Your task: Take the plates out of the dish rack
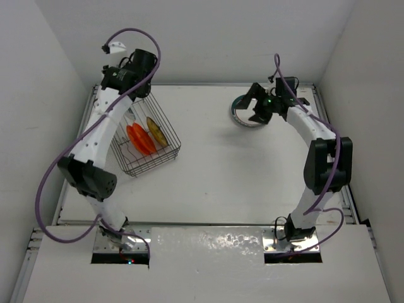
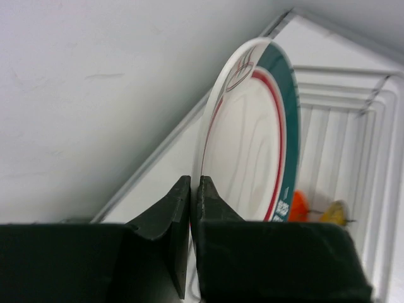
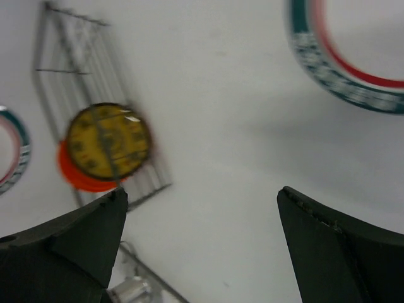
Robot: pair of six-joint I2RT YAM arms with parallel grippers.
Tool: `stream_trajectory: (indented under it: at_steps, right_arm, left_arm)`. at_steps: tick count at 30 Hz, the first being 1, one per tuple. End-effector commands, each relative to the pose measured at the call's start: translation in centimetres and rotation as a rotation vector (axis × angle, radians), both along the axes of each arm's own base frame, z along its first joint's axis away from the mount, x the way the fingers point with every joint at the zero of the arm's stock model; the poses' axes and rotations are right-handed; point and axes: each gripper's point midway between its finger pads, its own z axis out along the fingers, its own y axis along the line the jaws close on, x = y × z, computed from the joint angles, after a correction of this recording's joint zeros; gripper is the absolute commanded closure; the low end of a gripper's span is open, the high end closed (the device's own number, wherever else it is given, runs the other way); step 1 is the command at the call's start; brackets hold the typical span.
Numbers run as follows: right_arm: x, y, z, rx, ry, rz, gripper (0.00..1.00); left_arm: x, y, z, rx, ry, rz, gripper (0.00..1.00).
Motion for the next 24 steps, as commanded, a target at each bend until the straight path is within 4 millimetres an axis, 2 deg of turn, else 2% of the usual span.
stream_trajectory:
  at_steps: [1, 2, 3, 4, 5, 7, 8, 11, 12, 13, 14, 16, 17, 19, 22, 23, 24]
  right_arm:
    - [1.0, 8.2, 9.8, 0.313, -0.303, 0.222, 0.01]
    - [1.5, 9.2, 12.0, 0.351, -0.398, 0.250, 0.01]
    - [1.4, 10.3, 13.3, 0.387, -0.429, 0.261, 0.01]
    - [1.5, 10.8, 14.2, 0.444, -0.415, 0.240, 0.01]
    - [1.9, 11.1, 15.8, 0.472, -0.487, 0.237, 0.01]
    - [2.2, 11.4, 16.8, 0.507, -0.508, 0.214, 0.01]
    - [2.4, 11.4, 17.5, 0.507, -0.540, 0.208, 0.01]
    - [2.4, 11.3, 18.4, 0.511, -0.577, 0.201, 0.01]
    - [2.4, 11.3, 18.2, 0.508, -0.571, 0.202, 0.01]
    - [2.3, 11.3, 18.2, 0.500, -0.578, 0.210, 0.01]
    - [2.1, 11.3, 18.1, 0.497, -0.579, 0.216, 0.01]
    - [1.7, 11.3, 18.0, 0.498, -0.587, 0.226, 0.01]
    - [1.6, 11.3, 17.9, 0.497, -0.584, 0.225, 0.01]
    - [1.4, 11.2, 17.6, 0.499, -0.584, 0.220, 0.03]
    - [1.4, 11.4, 17.3, 0.503, -0.576, 0.235, 0.19]
    - [1.4, 11.5, 17.3, 0.511, -0.573, 0.239, 0.42]
    - [1.4, 11.6, 17.2, 0.521, -0.562, 0.238, 0.56]
  left_arm:
    - [-0.5, -0.8, 7.2, -0.129, -0.308, -0.111, 1.00]
    - [1.8, -4.1, 8.4, -0.257, -0.387, -0.320, 1.00]
    - [1.5, -5.7, 8.7, -0.326, -0.420, -0.432, 1.00]
    - [1.9, -7.5, 9.2, -0.395, -0.462, -0.525, 1.00]
    - [2.5, -10.9, 9.7, -0.502, -0.503, -0.686, 1.00]
    - [2.3, -13.5, 10.7, -0.623, -0.561, -0.788, 1.00]
    - [2.5, -15.5, 10.7, -0.684, -0.568, -0.877, 1.00]
    - [2.8, -18.3, 10.0, -0.828, -0.564, -0.983, 1.00]
    - [3.1, -18.7, 9.5, -0.860, -0.557, -0.989, 1.00]
    - [3.1, -19.4, 10.1, -0.919, -0.579, -1.034, 1.00]
    - [3.3, -19.6, 9.0, -0.955, -0.567, -1.039, 1.00]
    - [3.6, -19.7, 8.9, -1.023, -0.583, -1.056, 1.00]
    - [4.0, -19.7, 7.9, -1.042, -0.566, -1.049, 1.00]
    - [4.3, -19.5, 7.4, -1.064, -0.557, -1.043, 1.00]
    - [4.6, -19.7, 6.4, -1.128, -0.543, -1.069, 1.00]
    - [4.8, -19.8, 6.0, -1.144, -0.537, -1.071, 1.00]
    - [4.9, -19.8, 5.8, -1.162, -0.531, -1.070, 1.00]
